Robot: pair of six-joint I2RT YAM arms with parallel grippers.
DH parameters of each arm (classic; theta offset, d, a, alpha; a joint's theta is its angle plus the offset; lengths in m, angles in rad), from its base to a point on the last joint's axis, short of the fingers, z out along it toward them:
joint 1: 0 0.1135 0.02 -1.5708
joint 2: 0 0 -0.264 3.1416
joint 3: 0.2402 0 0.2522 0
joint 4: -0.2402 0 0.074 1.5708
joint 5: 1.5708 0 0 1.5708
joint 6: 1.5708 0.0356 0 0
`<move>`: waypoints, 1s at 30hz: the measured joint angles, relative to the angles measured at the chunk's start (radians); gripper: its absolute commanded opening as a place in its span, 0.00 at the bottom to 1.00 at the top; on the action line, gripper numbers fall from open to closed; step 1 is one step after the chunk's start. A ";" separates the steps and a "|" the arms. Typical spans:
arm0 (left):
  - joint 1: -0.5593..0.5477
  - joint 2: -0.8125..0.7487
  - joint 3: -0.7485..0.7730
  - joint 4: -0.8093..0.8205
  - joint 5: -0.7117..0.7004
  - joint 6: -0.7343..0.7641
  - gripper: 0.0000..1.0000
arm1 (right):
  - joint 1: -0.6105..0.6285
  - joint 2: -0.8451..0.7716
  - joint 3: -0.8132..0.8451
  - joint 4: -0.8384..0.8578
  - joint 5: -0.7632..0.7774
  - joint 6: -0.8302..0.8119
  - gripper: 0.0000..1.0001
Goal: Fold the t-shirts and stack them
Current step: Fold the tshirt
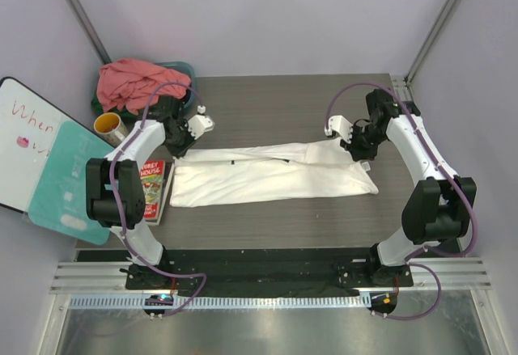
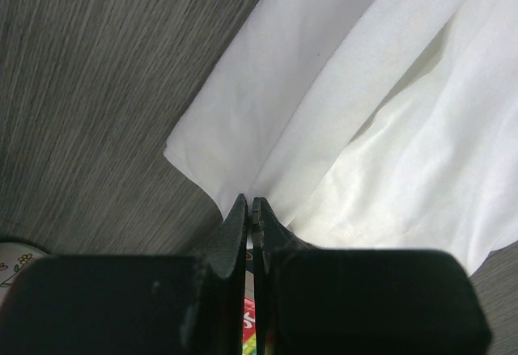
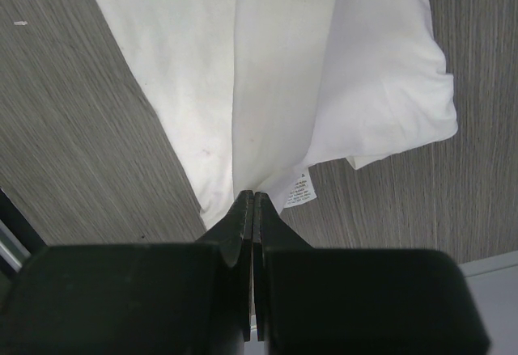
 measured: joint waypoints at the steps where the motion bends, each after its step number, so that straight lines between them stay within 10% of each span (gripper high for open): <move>1: 0.000 0.000 0.000 0.000 0.000 0.000 0.00 | 0.000 0.000 0.000 0.000 0.000 0.000 0.01; 30: 0.000 0.060 0.029 -0.098 0.015 0.039 0.00 | 0.002 -0.006 -0.027 -0.039 0.003 -0.070 0.01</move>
